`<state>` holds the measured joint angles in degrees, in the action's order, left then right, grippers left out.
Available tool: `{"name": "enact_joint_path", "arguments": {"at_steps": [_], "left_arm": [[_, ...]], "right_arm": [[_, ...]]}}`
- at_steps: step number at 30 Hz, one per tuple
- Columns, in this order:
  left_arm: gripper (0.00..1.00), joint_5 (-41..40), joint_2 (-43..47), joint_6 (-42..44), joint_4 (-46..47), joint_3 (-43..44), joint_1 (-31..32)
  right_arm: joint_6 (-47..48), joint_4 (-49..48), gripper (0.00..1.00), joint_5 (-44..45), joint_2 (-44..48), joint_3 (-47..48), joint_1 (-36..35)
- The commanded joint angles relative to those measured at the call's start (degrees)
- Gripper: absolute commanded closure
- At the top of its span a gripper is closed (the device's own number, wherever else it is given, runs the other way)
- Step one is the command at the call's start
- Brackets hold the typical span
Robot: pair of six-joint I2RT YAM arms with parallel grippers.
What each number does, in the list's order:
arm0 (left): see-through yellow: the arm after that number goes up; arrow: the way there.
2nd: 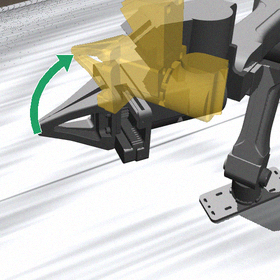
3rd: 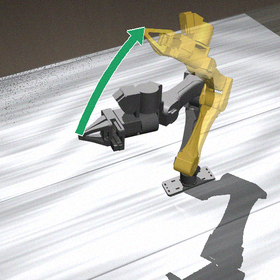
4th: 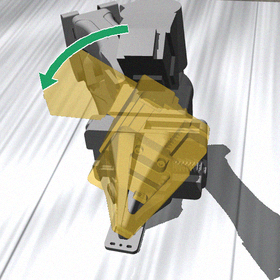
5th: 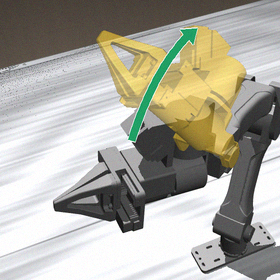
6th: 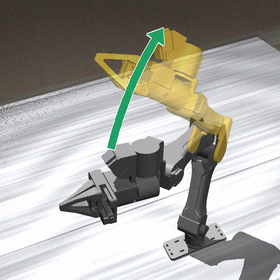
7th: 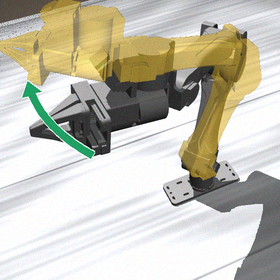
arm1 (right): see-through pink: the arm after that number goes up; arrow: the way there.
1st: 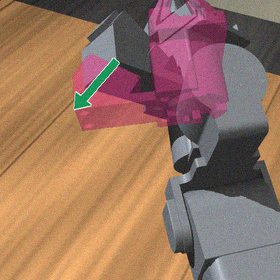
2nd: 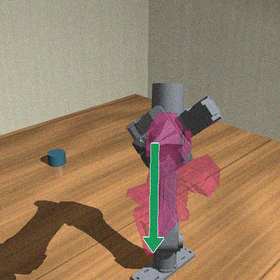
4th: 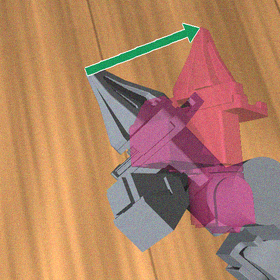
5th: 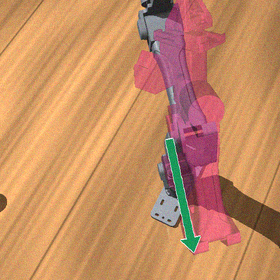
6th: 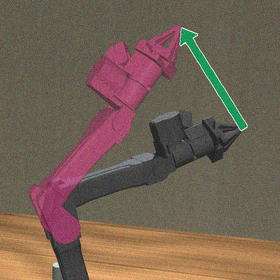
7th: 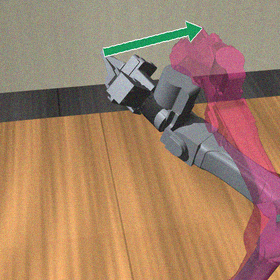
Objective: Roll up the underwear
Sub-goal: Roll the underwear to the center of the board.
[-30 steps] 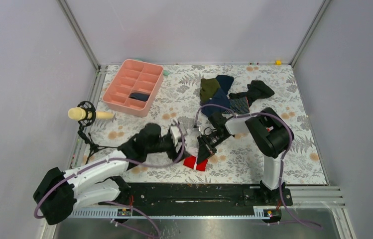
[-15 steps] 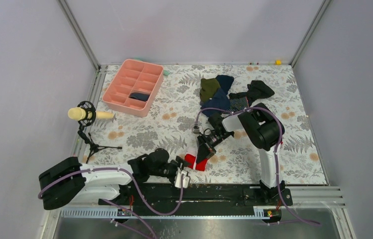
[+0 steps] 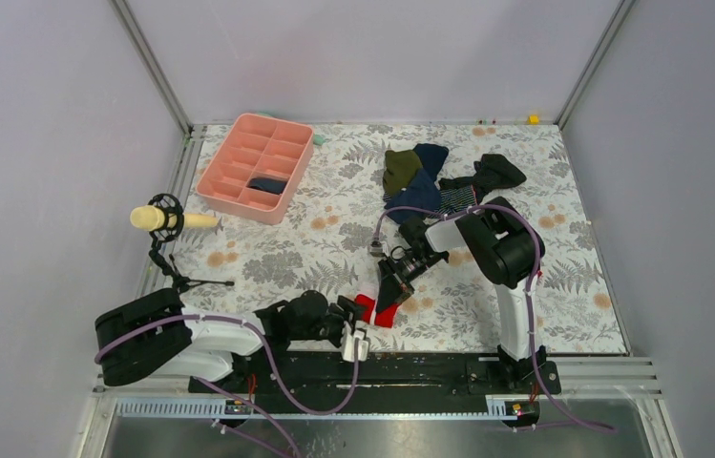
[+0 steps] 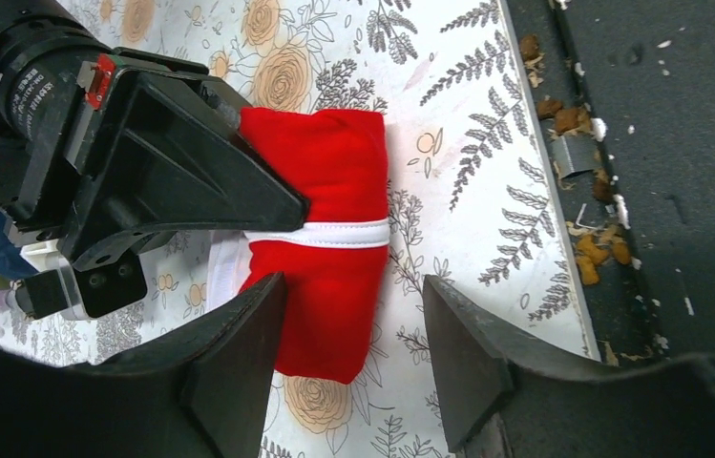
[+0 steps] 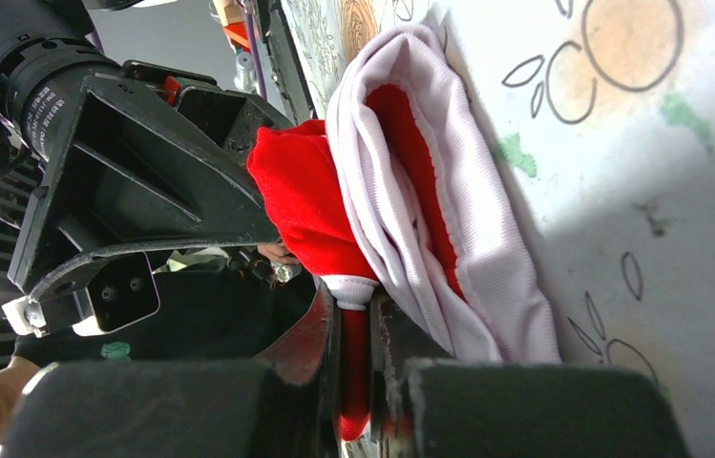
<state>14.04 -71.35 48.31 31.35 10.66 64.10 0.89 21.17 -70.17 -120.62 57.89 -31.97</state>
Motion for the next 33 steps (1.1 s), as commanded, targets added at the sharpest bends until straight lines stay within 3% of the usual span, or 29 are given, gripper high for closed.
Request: {"name": "enact_joint_path", "arguments": {"at_steps": [1,9,13,17,18,22,26,29,33], "left_arm": [[0.43,-5.21,-3.77,1.3,1.34,0.27,-0.11],[0.57,-3.93,-11.7,3.12,4.44,-0.67,0.58],[0.74,-3.71,-13.7,2.49,-1.3,2.46,0.64],[1.0,-2.23,-15.66,2.85,-8.19,5.94,0.59],[1.0,-1.6,-16.4,2.45,-10.61,7.34,0.59],[1.0,3.4,-20.52,0.76,-26.8,15.85,0.34],[1.0,7.47,-22.27,-0.77,-33.8,19.39,0.26],[1.0,9.12,-21.66,-3.17,-35.55,20.3,0.43],[1.0,10.52,-22.44,-1.7,-38.37,21.61,0.53]], "right_arm": [[2.04,-0.43,1.0,7.32,-2.05,-0.14,-0.29],[1.96,-0.42,1.0,7.48,-2.01,-0.13,-0.03],[2.01,-0.41,1.0,7.59,-1.84,-0.1,0.19],[2.1,-0.37,1.0,7.59,-1.64,-0.17,0.26],[2.04,-0.4,0.98,7.64,-1.72,-0.09,0.28],[2.64,0.73,0.66,9.06,-1.29,0.73,0.29],[5.04,0.74,0.53,10.85,3.68,-0.02,0.53],[7.17,1.06,0.37,12.03,9.86,0.23,1.81],[6.63,4.87,0.22,11.52,14.14,5.83,5.92]]}}
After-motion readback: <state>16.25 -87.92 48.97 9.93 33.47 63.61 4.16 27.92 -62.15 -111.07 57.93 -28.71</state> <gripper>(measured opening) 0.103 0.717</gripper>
